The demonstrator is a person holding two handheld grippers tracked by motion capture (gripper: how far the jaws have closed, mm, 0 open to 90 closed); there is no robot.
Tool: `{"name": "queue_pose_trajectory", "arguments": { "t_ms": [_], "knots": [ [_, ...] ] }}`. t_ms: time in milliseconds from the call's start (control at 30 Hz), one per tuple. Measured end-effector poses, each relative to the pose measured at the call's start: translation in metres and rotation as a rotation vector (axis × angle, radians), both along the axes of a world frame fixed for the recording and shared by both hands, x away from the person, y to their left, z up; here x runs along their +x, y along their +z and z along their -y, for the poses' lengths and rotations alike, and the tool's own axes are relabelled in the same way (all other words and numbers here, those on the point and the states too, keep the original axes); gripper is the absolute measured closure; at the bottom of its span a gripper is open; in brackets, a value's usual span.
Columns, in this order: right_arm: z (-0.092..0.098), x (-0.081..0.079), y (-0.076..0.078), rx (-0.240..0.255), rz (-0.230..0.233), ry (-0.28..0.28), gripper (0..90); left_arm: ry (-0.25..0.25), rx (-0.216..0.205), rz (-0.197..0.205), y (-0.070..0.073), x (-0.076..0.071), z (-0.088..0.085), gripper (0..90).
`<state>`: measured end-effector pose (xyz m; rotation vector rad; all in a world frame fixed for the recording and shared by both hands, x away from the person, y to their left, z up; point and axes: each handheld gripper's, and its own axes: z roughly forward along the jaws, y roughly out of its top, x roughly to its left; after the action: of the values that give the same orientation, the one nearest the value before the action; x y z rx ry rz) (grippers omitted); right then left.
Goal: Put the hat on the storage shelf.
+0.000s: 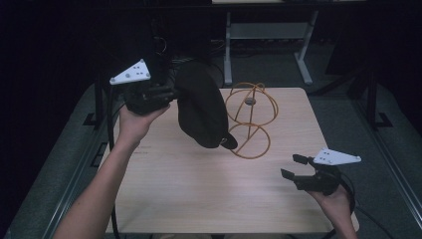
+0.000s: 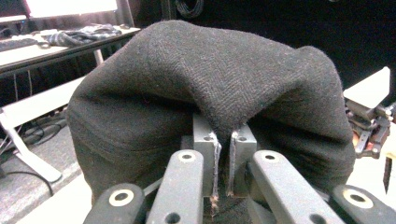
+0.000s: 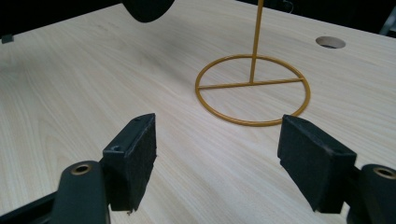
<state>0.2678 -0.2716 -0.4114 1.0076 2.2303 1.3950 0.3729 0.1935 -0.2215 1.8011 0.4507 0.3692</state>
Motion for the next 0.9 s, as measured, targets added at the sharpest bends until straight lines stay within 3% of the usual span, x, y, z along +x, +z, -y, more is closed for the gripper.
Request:
{"name": "queue_pose_trajectory", "arguments": {
  "t_ms": [300, 433, 500, 733, 833, 900],
  "knots": [
    [0.01, -0.002, 0.002, 0.029, 0.013, -0.033, 27.7, -0.022, 0.007, 0.012, 0.027, 0.02, 0.029, 85.2],
    [0.014, -0.002, 0.002, 0.044, 0.02, -0.044, 27.7, -0.036, 0.028, 0.011, 0.038, 0.03, 0.049, 85.1],
    [0.017, -0.002, 0.002, 0.052, 0.024, -0.05, 27.6, -0.048, 0.052, 0.002, 0.043, 0.037, 0.069, 85.1],
    [0.019, -0.002, 0.002, 0.058, 0.022, -0.054, 27.3, -0.06, 0.112, -0.017, 0.044, 0.049, 0.103, 85.0],
    [0.019, -0.002, 0.002, 0.056, 0.023, -0.053, 27.2, -0.056, 0.132, -0.045, 0.039, 0.057, 0.114, 85.0],
    [0.019, -0.002, 0.0, 0.058, 0.018, -0.05, 27.2, -0.053, 0.173, -0.068, 0.033, 0.064, 0.122, 85.0]
  ]
}}
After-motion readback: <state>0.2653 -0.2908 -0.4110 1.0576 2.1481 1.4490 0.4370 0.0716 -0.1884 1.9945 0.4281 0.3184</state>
